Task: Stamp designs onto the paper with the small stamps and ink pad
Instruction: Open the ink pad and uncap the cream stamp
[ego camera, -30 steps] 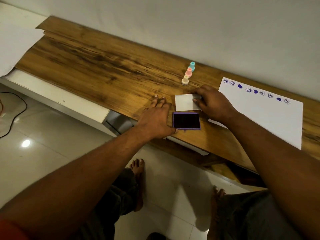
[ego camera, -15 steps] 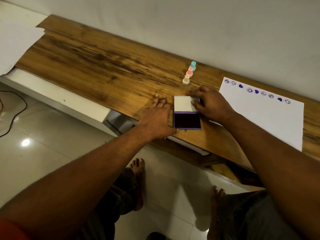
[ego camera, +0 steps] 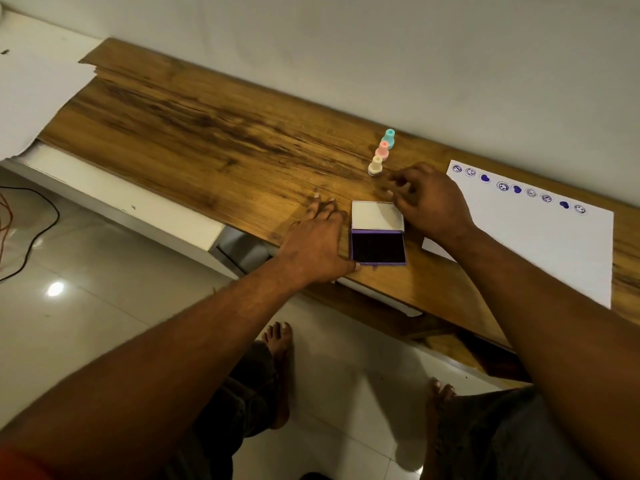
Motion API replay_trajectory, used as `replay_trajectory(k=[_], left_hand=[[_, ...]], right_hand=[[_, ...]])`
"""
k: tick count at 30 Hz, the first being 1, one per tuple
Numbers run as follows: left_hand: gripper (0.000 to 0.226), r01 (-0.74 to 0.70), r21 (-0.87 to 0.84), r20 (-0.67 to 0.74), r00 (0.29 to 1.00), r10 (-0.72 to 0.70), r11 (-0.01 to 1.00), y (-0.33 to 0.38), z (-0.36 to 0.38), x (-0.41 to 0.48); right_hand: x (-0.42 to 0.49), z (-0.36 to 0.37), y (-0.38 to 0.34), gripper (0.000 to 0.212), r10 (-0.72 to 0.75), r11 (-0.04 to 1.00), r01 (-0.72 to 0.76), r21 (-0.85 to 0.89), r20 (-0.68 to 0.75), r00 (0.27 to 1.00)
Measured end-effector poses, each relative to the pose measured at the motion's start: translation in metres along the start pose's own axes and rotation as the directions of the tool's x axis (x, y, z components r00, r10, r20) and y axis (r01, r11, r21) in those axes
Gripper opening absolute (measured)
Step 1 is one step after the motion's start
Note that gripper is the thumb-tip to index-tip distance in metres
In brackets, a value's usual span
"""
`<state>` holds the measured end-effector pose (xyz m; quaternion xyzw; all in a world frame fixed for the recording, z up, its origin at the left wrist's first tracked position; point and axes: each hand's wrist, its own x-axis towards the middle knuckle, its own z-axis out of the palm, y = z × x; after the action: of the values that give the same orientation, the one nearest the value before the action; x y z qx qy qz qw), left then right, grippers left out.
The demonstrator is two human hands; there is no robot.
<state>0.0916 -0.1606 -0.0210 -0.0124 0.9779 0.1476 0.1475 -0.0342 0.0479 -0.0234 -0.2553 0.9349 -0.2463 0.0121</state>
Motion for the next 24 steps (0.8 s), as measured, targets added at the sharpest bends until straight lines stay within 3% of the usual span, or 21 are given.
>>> replay_trajectory(k=[8,20,24], left_hand=[[0.110,0.021,-0.029,0.011,1.000,-0.020,0.999,0.001,-0.017,0.002],[0.101,0.088,-0.134,-0.079,0.992,-0.100,0.987,-0.017,-0.030,0.003],[0.096,0.072,-0.176,-0.143,0.985,-0.098,0.982,-0.016,-0.029,0.003]], right_hand=[[0.021,0.009,-0.023,0.058,0.011,0.992,-0.020,-0.127,-0.073,0.997],[0.032,0.021,-0.029,0.035,0.085,0.992,-0.088,-0.085,-0.039,0.996],[0.029,0.024,-0.033,0.028,0.103,0.995,-0.103,0.004,-0.015,0.995]])
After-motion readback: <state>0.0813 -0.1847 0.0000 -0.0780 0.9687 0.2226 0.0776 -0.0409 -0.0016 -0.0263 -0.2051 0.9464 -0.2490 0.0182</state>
